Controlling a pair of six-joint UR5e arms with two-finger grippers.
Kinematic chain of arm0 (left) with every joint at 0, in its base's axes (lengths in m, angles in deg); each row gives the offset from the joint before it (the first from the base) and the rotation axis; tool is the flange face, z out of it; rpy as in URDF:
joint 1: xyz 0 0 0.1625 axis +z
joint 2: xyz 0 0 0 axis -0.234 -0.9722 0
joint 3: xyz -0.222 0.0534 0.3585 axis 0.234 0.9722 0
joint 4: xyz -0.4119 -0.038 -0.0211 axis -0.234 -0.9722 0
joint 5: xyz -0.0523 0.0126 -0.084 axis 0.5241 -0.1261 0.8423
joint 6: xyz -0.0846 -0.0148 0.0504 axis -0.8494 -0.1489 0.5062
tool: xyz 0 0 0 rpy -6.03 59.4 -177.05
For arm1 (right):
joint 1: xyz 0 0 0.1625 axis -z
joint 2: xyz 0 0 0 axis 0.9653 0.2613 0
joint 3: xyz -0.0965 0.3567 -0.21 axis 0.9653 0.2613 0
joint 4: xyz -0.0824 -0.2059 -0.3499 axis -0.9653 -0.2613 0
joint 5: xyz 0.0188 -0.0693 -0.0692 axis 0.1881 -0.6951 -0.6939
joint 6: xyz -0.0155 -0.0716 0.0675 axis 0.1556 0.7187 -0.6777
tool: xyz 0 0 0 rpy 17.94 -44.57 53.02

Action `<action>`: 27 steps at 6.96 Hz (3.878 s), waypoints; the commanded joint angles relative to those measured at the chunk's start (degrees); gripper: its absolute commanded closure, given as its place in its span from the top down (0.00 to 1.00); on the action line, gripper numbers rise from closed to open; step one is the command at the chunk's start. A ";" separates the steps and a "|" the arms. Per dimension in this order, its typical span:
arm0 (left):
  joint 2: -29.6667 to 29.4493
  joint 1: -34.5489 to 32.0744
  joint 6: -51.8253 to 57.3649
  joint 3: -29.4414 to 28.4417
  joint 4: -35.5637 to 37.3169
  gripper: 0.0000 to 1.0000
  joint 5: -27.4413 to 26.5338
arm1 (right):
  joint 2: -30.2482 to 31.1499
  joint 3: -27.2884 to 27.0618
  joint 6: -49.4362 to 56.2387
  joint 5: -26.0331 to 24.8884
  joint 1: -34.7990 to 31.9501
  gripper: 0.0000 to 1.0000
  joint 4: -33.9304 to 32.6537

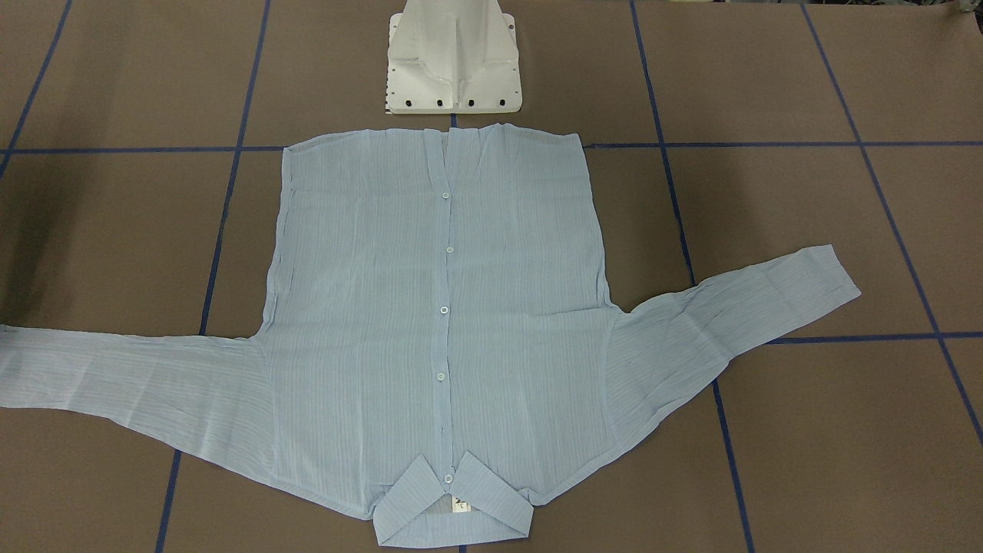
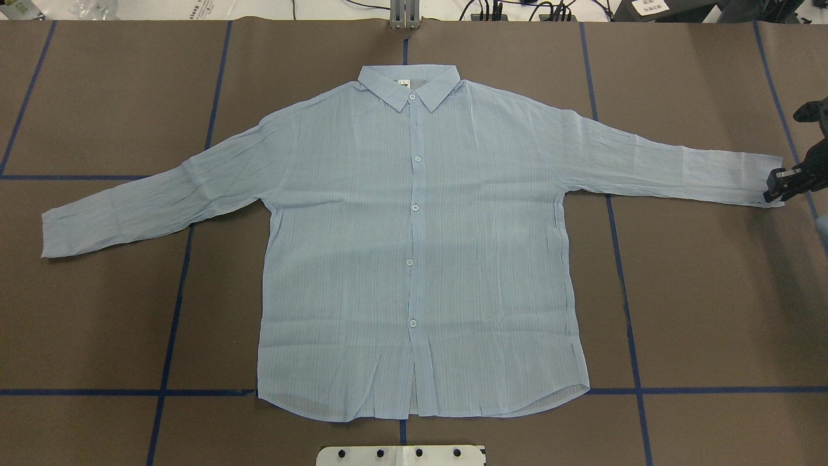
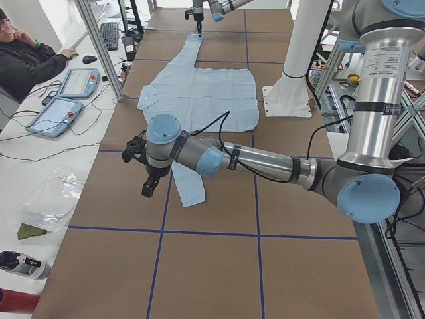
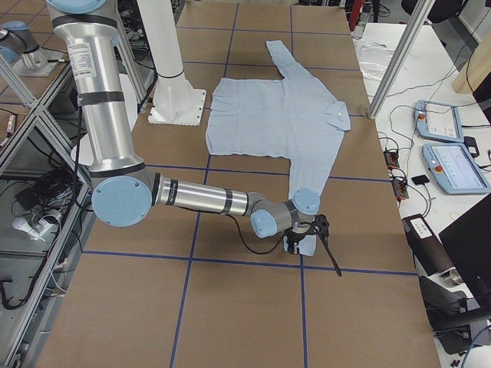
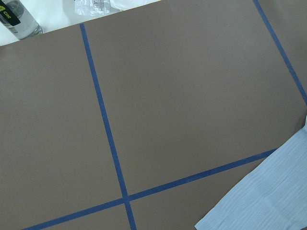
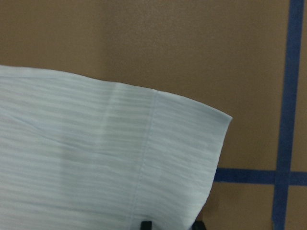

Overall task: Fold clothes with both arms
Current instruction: 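Lower the right gripper onto the sleeve cuff and grasp it, then lift the cuff with the right gripper and carry it across the shirt body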

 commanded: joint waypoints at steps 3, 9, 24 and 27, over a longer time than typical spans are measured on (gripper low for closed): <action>-0.34 0.00 0.00 -0.09 0.09 1.00 -0.09 | -0.41 -0.37 0.07 0.40 -1.11 0.26 -0.97; -0.34 0.00 -0.09 -0.09 0.09 1.00 -0.09 | -1.38 -8.35 -2.64 5.64 -2.95 0.00 -0.36; 0.10 0.00 0.09 -3.16 -0.08 1.00 -0.35 | -54.99 7.87 -23.31 -12.23 28.41 0.00 -8.36; -0.26 0.09 0.00 -3.51 -0.08 1.00 -0.26 | -57.71 15.09 -24.88 -23.79 34.98 0.99 -0.01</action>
